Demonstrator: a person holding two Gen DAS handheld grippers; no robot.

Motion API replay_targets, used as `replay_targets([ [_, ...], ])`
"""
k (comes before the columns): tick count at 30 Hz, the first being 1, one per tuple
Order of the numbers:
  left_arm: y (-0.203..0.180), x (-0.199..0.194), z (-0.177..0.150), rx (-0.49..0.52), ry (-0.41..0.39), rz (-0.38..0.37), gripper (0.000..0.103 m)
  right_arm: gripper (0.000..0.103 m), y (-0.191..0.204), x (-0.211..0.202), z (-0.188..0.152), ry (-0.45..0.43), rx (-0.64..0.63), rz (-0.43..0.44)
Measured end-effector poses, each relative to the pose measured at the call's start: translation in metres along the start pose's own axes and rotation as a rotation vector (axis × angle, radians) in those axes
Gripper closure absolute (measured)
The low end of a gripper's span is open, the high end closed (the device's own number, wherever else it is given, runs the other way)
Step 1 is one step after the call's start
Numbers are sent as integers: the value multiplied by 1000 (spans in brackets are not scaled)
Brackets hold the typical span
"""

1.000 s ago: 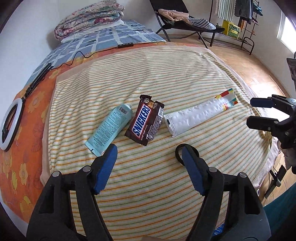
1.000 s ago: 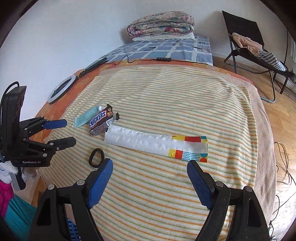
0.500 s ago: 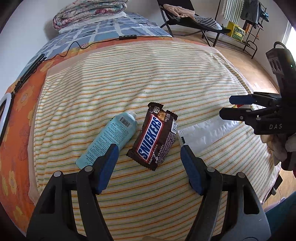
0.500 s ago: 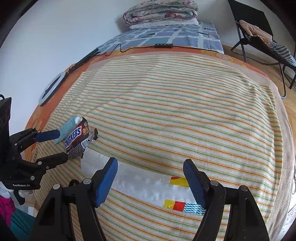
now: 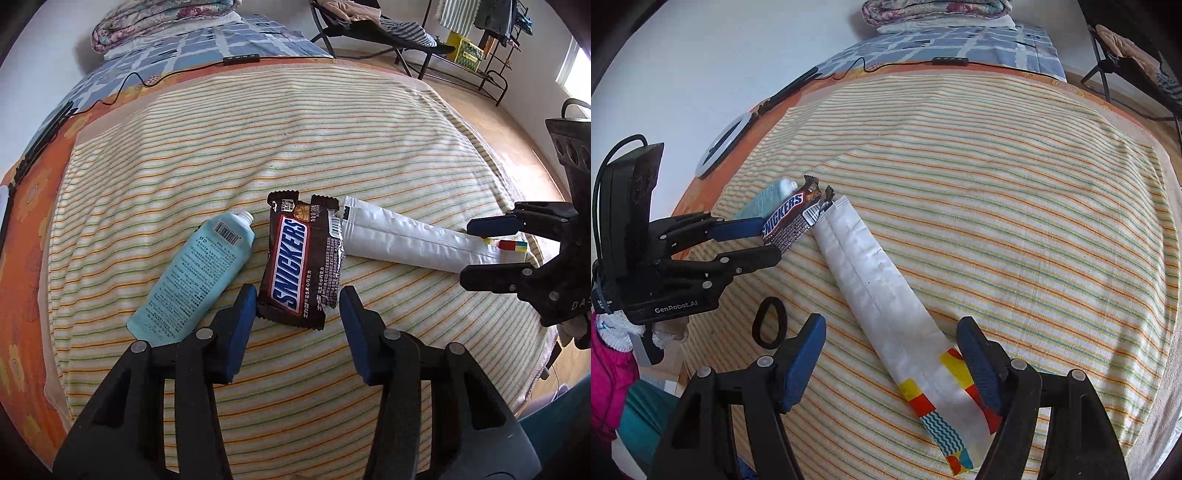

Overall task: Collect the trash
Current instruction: 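Grasp the Snickers wrapper with the left tool while the right tool grasps the white strip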

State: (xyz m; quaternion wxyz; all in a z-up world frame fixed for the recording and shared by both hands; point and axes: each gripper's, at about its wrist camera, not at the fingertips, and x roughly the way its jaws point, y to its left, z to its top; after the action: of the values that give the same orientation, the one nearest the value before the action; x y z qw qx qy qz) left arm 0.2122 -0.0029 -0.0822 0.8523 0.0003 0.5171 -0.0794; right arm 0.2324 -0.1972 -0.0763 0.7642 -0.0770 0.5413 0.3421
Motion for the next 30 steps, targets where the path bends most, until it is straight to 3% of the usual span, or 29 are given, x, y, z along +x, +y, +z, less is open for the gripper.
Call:
replay_targets([
  [6,-6,5,2,11,6,18,60,27,17,5,1,-40,-90,-145],
  [8,-9,6,5,18,2,27,50,27,19,9,0,-36,-110,-168],
  [13,-12,17,8,22,12,61,49,41,25,15,-2,-47,-135,-232],
  [18,-8,15,10,-20,-2,50,67,70,26,9,-4,-61,-118,-233],
  [22,-5,10,7,-34,-6,54,96,78,25,5,-7,-68,-92,-229],
  [30,-8,-9,0,-41,-38,48,96,83,25,-16,-14,-114,-32,-226],
])
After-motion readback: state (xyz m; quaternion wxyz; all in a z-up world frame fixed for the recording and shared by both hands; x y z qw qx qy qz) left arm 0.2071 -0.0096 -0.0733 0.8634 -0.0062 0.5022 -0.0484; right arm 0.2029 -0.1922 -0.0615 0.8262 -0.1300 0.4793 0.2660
